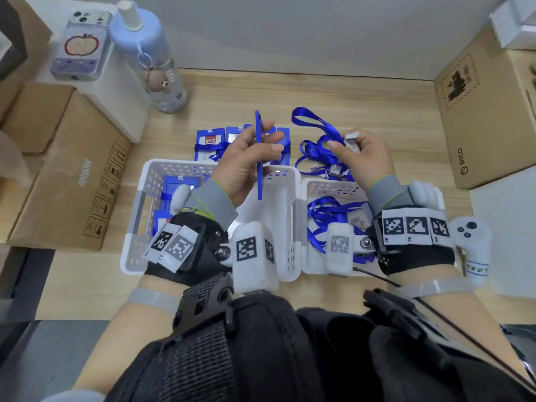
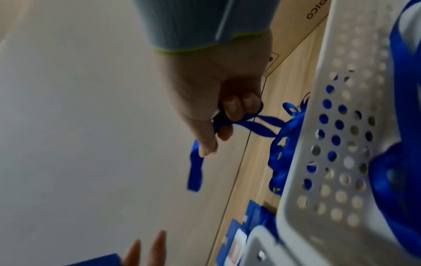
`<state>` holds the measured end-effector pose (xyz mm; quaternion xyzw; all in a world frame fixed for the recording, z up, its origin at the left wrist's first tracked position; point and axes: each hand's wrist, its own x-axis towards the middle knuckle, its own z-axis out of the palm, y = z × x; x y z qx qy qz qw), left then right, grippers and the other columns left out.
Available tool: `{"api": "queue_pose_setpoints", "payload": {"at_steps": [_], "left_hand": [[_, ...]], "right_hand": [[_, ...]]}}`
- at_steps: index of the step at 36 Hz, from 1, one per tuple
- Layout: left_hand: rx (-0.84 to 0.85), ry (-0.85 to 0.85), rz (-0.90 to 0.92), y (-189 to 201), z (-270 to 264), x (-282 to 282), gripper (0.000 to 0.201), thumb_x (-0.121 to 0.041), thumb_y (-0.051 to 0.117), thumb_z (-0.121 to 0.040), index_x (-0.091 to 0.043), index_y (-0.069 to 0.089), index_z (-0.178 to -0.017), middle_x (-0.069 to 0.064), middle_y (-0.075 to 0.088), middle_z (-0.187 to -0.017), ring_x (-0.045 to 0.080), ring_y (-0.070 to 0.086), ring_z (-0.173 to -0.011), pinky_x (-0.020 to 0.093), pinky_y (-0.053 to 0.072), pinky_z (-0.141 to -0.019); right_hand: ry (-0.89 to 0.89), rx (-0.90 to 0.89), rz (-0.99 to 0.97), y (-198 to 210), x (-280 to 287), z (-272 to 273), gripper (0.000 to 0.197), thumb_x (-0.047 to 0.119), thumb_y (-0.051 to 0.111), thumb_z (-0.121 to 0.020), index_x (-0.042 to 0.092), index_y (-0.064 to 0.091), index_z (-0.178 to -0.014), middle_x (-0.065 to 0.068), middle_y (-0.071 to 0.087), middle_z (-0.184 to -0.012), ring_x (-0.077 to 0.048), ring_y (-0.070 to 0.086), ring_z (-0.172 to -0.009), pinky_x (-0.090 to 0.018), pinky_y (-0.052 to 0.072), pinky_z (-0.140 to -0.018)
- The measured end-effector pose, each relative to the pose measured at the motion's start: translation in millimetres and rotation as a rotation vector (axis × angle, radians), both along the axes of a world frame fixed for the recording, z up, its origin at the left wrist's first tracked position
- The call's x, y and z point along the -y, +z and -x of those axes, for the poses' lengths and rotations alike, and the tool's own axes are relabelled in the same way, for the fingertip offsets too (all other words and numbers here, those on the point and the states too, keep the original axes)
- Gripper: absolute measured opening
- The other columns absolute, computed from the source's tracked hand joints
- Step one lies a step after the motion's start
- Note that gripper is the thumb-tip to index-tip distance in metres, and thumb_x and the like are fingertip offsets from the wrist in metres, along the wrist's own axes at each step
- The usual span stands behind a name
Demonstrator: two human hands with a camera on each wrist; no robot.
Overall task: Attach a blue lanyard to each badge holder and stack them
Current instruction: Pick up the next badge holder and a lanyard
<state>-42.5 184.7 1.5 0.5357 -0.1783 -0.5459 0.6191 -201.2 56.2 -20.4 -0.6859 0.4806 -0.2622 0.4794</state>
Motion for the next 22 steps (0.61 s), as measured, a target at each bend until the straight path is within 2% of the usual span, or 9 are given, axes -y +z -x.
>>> {"api": "queue_pose_setpoints", "payload": {"at_steps": [2,4,6,9,12,14,17,19,22], "left_hand": [[-0.013,0.019,-0.021,-4,-3,3,0.041,-0.016,0.059,-0.066,-0.027,0.057,-0.104,-0.004,0.063,-0.106,0.002,0.06,-0.064,0.02,0.043,-0.061],[-0.016,0.039,-0.034,-8,-5,5,0.041,-0.017,0.058,-0.068,-0.025,0.056,-0.108,-0.003,0.063,-0.107,0.003,0.058,-0.065,0.02,0.043,-0.06],[-0.016,0.057,-0.058,-13,-8,9,0.041,-0.018,0.059,-0.068,-0.025,0.056,-0.108,-0.003,0.062,-0.108,0.004,0.057,-0.066,0.019,0.043,-0.059],[-0.035,0.074,-0.087,-18,-9,11,0.039,-0.018,0.06,-0.068,-0.026,0.056,-0.106,-0.004,0.064,-0.105,0.005,0.057,-0.067,0.019,0.043,-0.057],[-0.051,0.073,-0.118,-22,-9,13,0.038,-0.018,0.06,-0.069,-0.027,0.056,-0.105,-0.004,0.064,-0.106,0.005,0.056,-0.066,0.018,0.043,-0.057],[-0.044,0.07,-0.139,-24,-9,14,0.038,-0.02,0.061,-0.067,-0.028,0.056,-0.104,-0.003,0.063,-0.108,0.005,0.056,-0.068,0.018,0.043,-0.058],[-0.044,0.08,-0.141,-23,-12,15,0.038,-0.021,0.064,-0.066,-0.028,0.056,-0.103,-0.001,0.062,-0.11,0.007,0.055,-0.07,0.019,0.043,-0.057],[-0.042,0.085,-0.143,-22,-12,14,0.039,-0.021,0.064,-0.066,-0.027,0.056,-0.103,0.0,0.061,-0.11,0.009,0.054,-0.071,0.02,0.042,-0.058],[-0.029,0.08,-0.149,-21,-11,14,0.038,-0.022,0.064,-0.066,-0.028,0.056,-0.102,-0.001,0.061,-0.11,0.009,0.054,-0.072,0.021,0.04,-0.061]], "right_hand": [[-0.011,-0.176,0.048,-6,13,3,0.027,0.019,0.065,-0.084,0.025,0.049,-0.063,0.01,0.044,-0.062,0.001,0.044,-0.054,-0.007,0.031,-0.05],[0.007,-0.358,0.097,-15,24,7,0.009,0.024,0.062,-0.085,0.017,0.061,-0.08,0.007,0.053,-0.076,-0.01,0.048,-0.074,-0.017,0.034,-0.065],[0.036,-0.52,0.088,-25,35,8,0.012,0.025,0.059,-0.086,0.013,0.06,-0.084,0.001,0.054,-0.087,-0.016,0.047,-0.083,-0.022,0.031,-0.07],[0.071,-0.705,0.021,-35,42,6,0.034,0.023,0.056,-0.087,0.015,0.039,-0.058,-0.009,0.051,-0.078,-0.024,0.044,-0.077,-0.027,0.028,-0.062],[0.106,-0.786,-0.04,-40,41,3,0.034,0.02,0.057,-0.087,0.012,0.041,-0.057,-0.009,0.047,-0.062,-0.027,0.047,-0.075,-0.03,0.027,-0.051],[0.122,-0.798,-0.07,-42,40,1,0.017,0.021,0.06,-0.086,0.005,0.061,-0.081,-0.015,0.063,-0.083,-0.033,0.058,-0.087,-0.029,0.038,-0.062],[0.105,-0.827,-0.079,-42,39,0,0.033,0.016,0.06,-0.086,0.009,0.057,-0.119,-0.014,0.061,-0.12,-0.032,0.057,-0.108,-0.03,0.041,-0.079],[0.077,-0.789,-0.098,-42,40,2,0.043,0.01,0.061,-0.084,0.012,0.051,-0.126,-0.012,0.054,-0.13,-0.03,0.053,-0.115,-0.031,0.042,-0.087],[0.051,-0.712,-0.082,-37,42,6,0.049,0.008,0.063,-0.082,0.015,0.047,-0.128,-0.01,0.052,-0.131,-0.028,0.052,-0.115,-0.028,0.04,-0.086]]}}
